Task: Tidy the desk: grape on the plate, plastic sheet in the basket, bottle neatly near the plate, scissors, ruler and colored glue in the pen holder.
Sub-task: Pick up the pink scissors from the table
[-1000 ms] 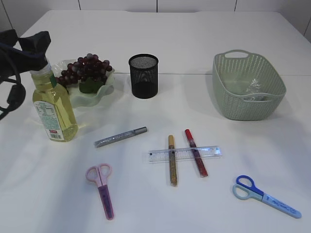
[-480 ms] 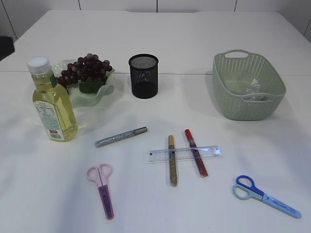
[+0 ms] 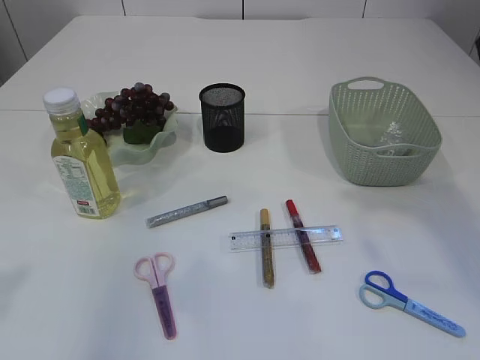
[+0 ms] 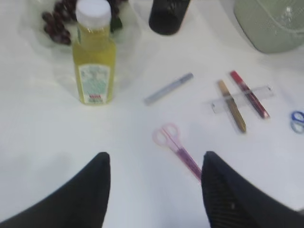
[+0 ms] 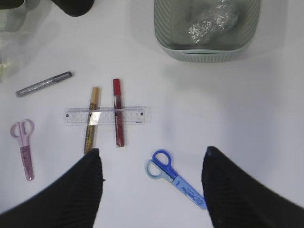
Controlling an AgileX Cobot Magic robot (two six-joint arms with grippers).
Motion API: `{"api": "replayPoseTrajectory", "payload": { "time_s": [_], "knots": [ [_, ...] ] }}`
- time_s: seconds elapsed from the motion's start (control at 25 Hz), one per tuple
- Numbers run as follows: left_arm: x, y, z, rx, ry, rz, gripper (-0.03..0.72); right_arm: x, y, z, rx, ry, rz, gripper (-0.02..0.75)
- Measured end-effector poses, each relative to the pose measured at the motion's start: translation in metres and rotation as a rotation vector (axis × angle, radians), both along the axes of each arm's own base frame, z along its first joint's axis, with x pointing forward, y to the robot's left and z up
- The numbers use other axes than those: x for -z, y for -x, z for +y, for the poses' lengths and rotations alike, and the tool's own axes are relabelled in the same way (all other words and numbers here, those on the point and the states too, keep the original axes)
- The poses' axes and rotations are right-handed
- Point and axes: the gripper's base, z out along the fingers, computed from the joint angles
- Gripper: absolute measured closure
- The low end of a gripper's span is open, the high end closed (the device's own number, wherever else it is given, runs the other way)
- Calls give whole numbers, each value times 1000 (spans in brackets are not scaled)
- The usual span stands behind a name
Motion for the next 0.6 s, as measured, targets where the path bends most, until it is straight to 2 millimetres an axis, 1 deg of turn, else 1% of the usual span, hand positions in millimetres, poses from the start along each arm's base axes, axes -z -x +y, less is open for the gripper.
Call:
{"api": "replayPoseTrajectory", "payload": {
  "time_s": [0.12,0.28,0.4,0.6],
  "knots": [
    [0,10,-3,28,32,120,246,0,0,1,-2,-9,0,226],
    [3,15,-4,-12,84,224,246,0,0,1,-3,-11,0,226],
    [7,13,-5,-36,102,279,246,0,0,1,-3,-11,0,226],
    [15,1,-13,-34,153,379,246,7,-8,1,-2,-11,27,226]
  ]
}}
